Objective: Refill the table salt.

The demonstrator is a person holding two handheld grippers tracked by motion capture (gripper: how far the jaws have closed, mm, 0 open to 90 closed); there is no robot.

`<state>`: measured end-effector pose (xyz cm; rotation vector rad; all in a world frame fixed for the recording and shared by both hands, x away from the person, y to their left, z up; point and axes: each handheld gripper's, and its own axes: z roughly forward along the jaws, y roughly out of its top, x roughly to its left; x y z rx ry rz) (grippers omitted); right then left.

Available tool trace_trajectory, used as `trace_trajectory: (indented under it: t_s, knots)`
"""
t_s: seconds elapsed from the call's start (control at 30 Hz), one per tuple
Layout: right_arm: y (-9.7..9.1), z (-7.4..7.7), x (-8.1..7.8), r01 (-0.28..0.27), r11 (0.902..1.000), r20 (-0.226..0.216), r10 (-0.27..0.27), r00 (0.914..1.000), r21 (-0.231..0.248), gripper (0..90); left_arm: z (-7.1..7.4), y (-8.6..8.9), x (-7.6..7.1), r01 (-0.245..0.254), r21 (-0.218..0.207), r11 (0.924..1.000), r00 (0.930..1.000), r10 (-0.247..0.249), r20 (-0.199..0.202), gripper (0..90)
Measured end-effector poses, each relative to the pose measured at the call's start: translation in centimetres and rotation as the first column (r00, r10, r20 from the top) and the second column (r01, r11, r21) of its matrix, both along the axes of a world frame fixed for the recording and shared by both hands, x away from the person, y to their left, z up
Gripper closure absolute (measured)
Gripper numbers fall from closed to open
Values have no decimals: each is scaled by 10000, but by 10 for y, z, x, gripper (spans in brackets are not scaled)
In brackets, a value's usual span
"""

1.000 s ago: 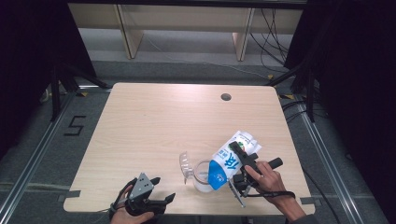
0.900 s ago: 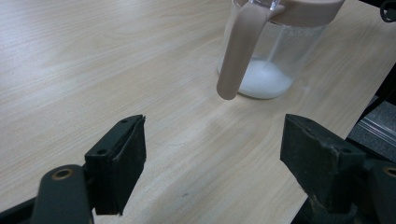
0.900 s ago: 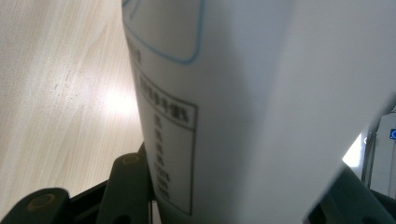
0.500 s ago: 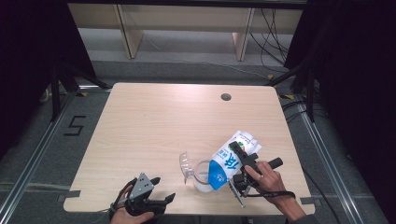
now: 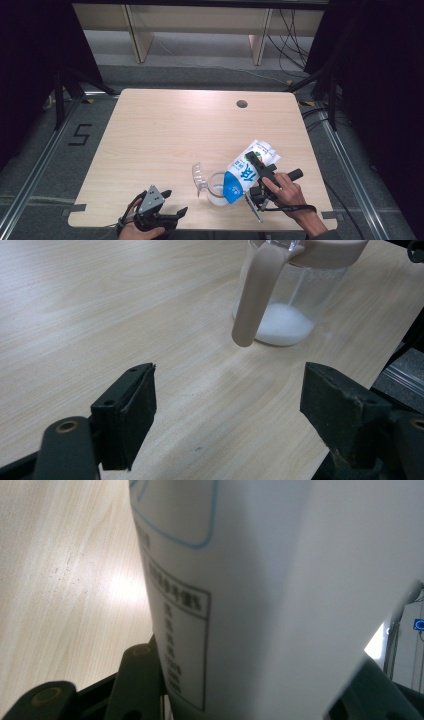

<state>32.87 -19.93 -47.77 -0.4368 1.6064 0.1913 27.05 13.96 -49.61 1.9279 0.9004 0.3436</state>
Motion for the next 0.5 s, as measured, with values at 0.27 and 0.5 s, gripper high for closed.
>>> trace_trajectory:
  t_s: [0.27,0.5]
  knots:
    - [0,1,-1,63,10000,22,-63,10000,-59,540,0,0,0,-10,-8,10000,10000,10,-2,222]
    - [1,2,-1,13,9998,150,-9,9999,-206,541,-1,-1,0,-21,-87,10000,10000,21,-67,222]
